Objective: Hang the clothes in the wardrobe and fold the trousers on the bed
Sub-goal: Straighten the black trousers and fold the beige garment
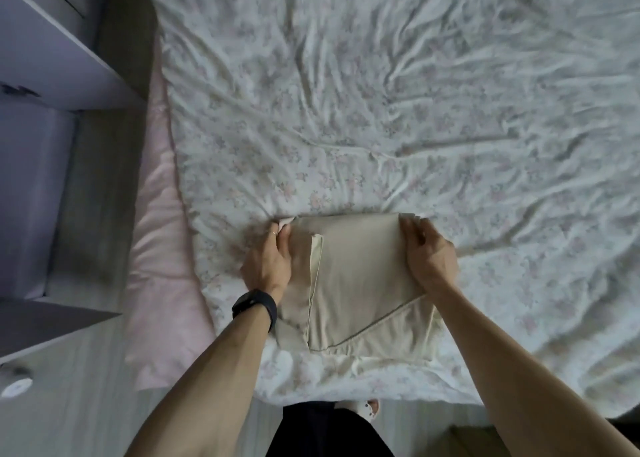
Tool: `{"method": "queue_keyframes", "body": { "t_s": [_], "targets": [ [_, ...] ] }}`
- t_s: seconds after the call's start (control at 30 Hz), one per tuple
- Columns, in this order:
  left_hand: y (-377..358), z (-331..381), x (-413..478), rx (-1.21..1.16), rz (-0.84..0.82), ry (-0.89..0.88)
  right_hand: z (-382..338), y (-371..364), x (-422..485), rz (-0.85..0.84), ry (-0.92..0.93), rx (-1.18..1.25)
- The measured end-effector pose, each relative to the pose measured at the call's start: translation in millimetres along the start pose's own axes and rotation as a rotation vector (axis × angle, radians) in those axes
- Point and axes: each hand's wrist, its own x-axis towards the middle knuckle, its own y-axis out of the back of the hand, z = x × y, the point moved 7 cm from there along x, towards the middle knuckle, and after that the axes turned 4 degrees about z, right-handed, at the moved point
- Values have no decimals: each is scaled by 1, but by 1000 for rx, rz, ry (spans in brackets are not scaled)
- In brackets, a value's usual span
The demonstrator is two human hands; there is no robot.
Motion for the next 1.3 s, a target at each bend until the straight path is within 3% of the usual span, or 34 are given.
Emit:
{"method": "queue_keyframes", "body": {
  "t_s": [0.1, 0.17, 0.23, 0.3, 0.37, 0.5, 0.83, 1.07, 1.17, 1.3],
  "targets": [
    [-11, 4, 0, 32, 5, 79, -4, -4, 5, 50, 27, -27],
    [-2, 7, -20, -40, 101, 66, -2, 3, -14, 150, 86, -41],
    [18, 27, -49, -63, 270, -214, -8, 13, -47, 280, 249, -100],
    [14, 53, -84, 26, 182, -592, -20, 10, -87, 311, 471, -199],
    [-5, 57, -102, 161, 36, -737, -26, -11, -113, 182, 607, -304],
    [-38, 37, -89, 304, -65, -717, -3, -48, -91, -106, 539, -393],
    [-106, 6, -56, 292, -64, -689, 29, -104, -42, -4, 680, -343],
    [-87, 16, -59, 437, -196, -647, 19, -90, -56, -247, 496, -409],
    [-68, 36, -54, 552, -323, -578, 23, -56, -87, -220, 402, -398],
    [-40, 75, -63, 544, -387, -640, 70, -15, -162, -39, 153, -206]
  ]
}}
